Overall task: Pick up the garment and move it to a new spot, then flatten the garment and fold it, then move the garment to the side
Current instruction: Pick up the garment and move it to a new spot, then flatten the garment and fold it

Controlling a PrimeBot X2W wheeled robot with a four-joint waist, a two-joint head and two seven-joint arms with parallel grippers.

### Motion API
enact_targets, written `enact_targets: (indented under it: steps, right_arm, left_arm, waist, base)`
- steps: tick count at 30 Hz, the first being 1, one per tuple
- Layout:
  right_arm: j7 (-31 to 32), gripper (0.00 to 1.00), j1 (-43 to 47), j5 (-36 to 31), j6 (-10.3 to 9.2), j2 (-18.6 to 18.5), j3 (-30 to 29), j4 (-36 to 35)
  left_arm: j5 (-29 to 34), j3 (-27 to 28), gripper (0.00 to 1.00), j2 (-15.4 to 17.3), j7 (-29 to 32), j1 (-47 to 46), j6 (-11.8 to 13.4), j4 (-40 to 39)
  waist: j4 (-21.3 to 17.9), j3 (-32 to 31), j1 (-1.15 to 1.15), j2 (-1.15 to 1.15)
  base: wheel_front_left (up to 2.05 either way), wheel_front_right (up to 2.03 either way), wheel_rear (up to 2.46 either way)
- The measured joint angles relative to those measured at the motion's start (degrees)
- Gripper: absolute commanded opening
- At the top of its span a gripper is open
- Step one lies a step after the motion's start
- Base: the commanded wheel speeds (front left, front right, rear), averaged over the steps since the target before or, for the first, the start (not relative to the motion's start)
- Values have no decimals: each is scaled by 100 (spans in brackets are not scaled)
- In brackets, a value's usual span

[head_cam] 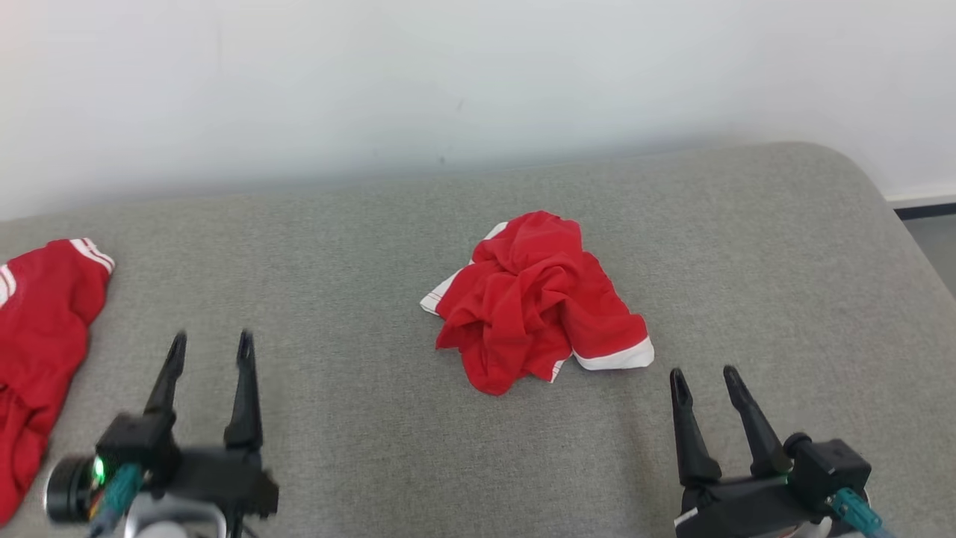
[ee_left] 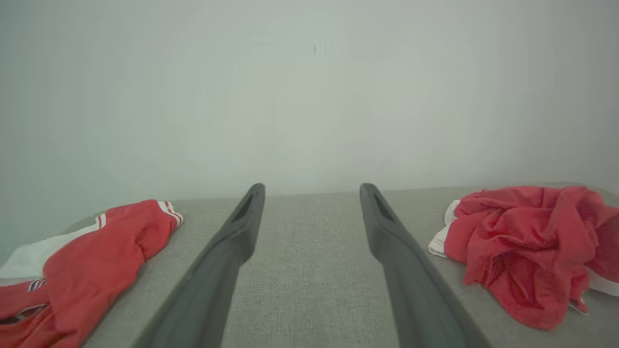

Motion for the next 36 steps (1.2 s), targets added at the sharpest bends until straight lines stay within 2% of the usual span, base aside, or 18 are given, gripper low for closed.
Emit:
enact_targets:
  steps: [5,14,23,28,36]
  right_arm:
    - [0,100,148,-36,0,-1,-16,-3]
    - [0,100,311,-64,0,0,-82,-8]
    - [0,100,425,-82,-1,1,-71,-40]
    - [0,100,629,-85,0,-3,-93,-209]
    - [0,100,890,-155,0,1,-62,-593]
  left_arm:
    - [249,276,100,-100,0,565,47,-135]
    - [633,698,100,-319,0,1257,-411,-437]
    - [834,1287,100,-722,-1,1705,-762,-748]
    - [985,1468,100,-966,0,1844,-861,-740]
    - [1171,1591,100,-1156,0,1957,-946,-653]
  waist:
    - [96,-83,0,0]
    - [192,-211,0,1]
    - [278,-289,1,0]
    - [331,-307,1,0]
    - [306,-359,1,1]
  base:
    - [0,0,0]
    - [0,0,0]
    - [0,0,0]
    - [0,0,0]
    - [0,0,0]
